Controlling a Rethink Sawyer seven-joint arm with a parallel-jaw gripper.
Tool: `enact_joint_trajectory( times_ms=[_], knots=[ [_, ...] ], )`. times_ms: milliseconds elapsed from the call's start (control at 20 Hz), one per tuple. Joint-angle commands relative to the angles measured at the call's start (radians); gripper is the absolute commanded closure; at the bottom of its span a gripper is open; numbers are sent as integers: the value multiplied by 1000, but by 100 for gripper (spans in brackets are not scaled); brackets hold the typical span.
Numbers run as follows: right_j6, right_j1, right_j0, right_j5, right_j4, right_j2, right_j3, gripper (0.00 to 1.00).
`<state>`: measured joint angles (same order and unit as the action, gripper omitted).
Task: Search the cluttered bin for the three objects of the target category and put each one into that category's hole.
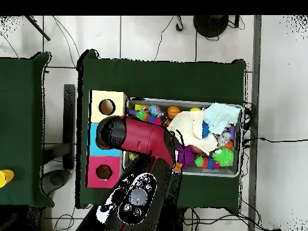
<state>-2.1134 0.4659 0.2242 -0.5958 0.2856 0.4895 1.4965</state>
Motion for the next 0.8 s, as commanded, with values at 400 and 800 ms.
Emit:
enact_joint_trajectory(
  times_ms=[400, 800],
  knots=[
    [-249, -24, -11, -5, 50, -31, 11, 0],
    [-193, -22, -23, 30, 11, -12, -4, 0]
  ],
)
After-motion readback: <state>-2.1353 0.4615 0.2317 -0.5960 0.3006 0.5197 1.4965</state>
